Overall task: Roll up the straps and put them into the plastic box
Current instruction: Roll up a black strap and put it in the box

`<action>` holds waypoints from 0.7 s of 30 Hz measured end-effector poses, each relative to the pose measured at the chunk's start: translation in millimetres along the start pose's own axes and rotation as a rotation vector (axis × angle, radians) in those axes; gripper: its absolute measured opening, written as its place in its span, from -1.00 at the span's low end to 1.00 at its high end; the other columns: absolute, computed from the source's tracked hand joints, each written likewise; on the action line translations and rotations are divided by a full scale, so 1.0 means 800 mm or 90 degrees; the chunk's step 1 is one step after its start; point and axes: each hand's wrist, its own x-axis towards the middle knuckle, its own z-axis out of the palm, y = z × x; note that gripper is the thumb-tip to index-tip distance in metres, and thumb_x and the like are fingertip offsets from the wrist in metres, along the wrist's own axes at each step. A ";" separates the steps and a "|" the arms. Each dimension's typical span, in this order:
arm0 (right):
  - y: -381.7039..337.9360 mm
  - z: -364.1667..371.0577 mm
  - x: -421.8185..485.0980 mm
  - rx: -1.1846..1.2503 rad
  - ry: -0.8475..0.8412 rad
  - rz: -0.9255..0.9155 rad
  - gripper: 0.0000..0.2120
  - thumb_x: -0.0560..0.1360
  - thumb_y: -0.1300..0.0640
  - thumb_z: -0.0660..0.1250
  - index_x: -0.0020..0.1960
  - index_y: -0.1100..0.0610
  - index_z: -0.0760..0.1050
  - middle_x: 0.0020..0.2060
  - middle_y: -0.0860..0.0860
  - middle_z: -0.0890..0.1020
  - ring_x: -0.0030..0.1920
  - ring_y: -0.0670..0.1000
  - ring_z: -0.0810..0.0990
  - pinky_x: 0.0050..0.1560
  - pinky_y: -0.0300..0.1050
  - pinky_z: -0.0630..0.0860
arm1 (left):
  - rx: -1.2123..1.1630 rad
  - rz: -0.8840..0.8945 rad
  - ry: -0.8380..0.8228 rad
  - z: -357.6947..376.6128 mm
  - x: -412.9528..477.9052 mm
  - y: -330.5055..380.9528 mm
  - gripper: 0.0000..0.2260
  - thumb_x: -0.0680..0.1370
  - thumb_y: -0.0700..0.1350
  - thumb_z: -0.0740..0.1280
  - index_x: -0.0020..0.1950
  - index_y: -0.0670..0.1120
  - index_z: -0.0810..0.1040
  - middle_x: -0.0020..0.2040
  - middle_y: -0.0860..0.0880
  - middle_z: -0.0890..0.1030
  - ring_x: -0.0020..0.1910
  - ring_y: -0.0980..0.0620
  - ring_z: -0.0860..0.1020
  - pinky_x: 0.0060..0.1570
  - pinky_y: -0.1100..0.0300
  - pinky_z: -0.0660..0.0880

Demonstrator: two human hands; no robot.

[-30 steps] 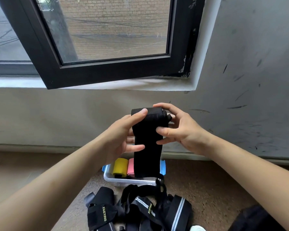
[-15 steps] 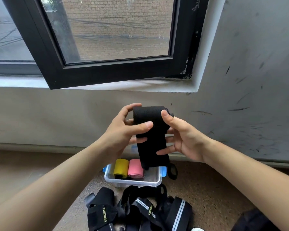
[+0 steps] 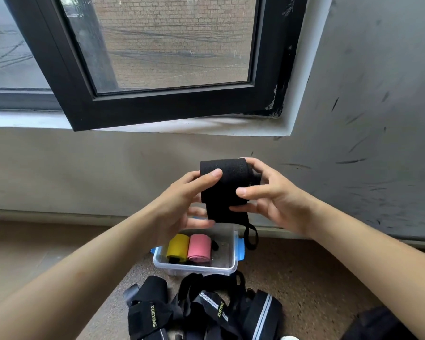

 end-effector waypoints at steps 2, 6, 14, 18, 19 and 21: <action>0.001 -0.002 0.000 -0.032 -0.022 0.002 -0.37 0.38 0.39 0.43 0.41 0.10 0.41 0.19 0.09 0.61 0.21 0.17 0.66 0.11 0.13 0.65 | -0.006 0.015 0.025 0.000 0.002 -0.002 -0.47 0.38 0.20 0.51 0.29 0.08 0.58 0.14 -0.09 0.68 -0.11 -0.10 0.69 -0.19 0.13 0.60; 0.002 -0.008 0.003 -0.094 -0.017 0.012 -0.34 0.34 0.36 0.46 0.38 -0.04 0.48 0.16 0.07 0.60 0.16 0.11 0.68 0.06 0.09 0.64 | -0.023 0.059 0.057 -0.001 0.002 -0.005 -0.47 0.35 0.04 0.56 0.29 0.05 0.57 0.14 -0.06 0.72 -0.02 -0.13 0.72 -0.26 0.17 0.58; 0.012 -0.011 0.005 -0.136 0.046 0.047 -0.50 0.41 -0.08 0.53 0.32 -0.09 0.55 0.02 0.06 0.64 -0.06 0.08 0.66 -0.17 -0.03 0.61 | -0.040 0.163 0.120 0.001 0.005 -0.027 -0.36 0.28 -0.09 0.63 0.31 0.10 0.51 0.17 -0.17 0.68 0.06 -0.07 0.72 -0.16 0.14 0.61; 0.028 -0.015 0.006 -0.100 0.074 0.046 -0.54 0.40 0.05 0.59 0.27 -0.05 0.60 -0.01 0.02 0.70 0.04 0.10 0.71 0.07 0.13 0.65 | 0.115 0.191 0.169 0.011 0.003 -0.048 -0.26 0.19 0.02 0.67 0.26 0.11 0.39 0.20 -0.12 0.59 0.10 -0.07 0.68 0.02 -0.04 0.68; 0.032 -0.018 0.006 -0.081 0.068 0.053 -0.54 0.39 0.09 0.59 0.26 -0.03 0.60 0.03 0.04 0.71 0.09 0.13 0.71 0.16 0.19 0.62 | 0.135 0.183 0.164 0.011 0.003 -0.051 -0.26 0.17 0.07 0.67 0.23 0.09 0.37 0.20 -0.11 0.57 0.11 -0.06 0.67 0.04 -0.07 0.67; 0.040 -0.023 0.007 -0.054 0.052 0.071 -0.54 0.39 0.16 0.60 0.26 0.01 0.60 0.11 0.08 0.69 0.17 0.16 0.68 0.27 0.26 0.57 | 0.105 0.153 0.141 0.006 0.006 -0.055 -0.30 0.16 0.12 0.63 0.16 0.01 0.36 0.19 -0.12 0.55 0.08 -0.05 0.65 0.06 -0.16 0.66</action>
